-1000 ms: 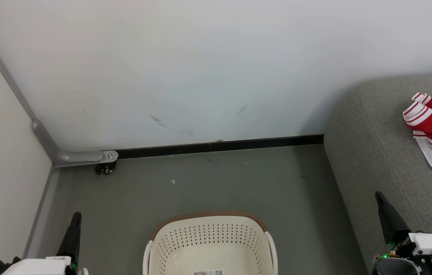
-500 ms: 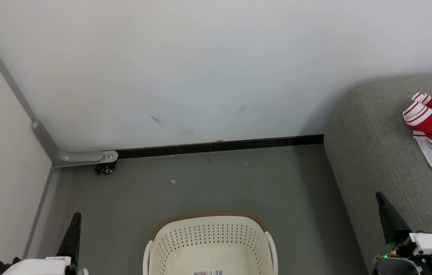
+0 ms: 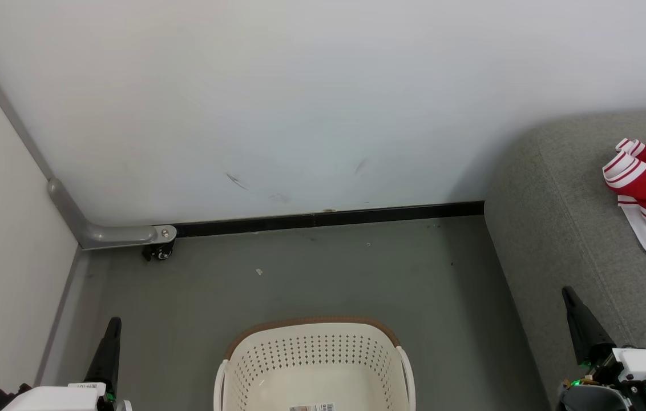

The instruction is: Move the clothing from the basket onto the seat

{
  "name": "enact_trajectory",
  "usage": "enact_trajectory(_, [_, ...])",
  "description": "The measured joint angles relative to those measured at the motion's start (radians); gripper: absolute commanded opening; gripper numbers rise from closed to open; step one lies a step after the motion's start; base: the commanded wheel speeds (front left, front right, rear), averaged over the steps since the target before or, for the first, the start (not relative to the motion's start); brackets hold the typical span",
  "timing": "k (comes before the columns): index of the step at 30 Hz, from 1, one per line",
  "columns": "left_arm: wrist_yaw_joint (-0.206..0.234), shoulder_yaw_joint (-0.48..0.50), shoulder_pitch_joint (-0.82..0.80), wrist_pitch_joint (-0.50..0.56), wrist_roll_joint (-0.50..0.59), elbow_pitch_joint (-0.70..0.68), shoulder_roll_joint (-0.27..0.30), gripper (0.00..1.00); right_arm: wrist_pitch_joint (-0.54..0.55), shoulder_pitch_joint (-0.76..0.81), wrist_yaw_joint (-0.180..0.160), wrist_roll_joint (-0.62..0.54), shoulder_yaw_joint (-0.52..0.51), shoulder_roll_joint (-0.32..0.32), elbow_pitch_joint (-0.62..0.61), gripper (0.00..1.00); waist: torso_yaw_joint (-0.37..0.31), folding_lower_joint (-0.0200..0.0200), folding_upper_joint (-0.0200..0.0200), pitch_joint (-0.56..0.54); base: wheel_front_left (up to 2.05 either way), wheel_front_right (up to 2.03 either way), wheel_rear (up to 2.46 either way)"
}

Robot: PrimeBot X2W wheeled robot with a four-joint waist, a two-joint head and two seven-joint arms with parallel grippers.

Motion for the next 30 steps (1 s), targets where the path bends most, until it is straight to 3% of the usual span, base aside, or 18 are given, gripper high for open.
enact_trajectory(30, [0.0,0.002,-0.001,0.003,0.0,0.003,-0.001,0.0,0.001,0.0,0.0,0.0,-0.007,0.002,0.001,0.0,0.0,-0.0001,0.0,0.0,0.0,0.0,0.0])
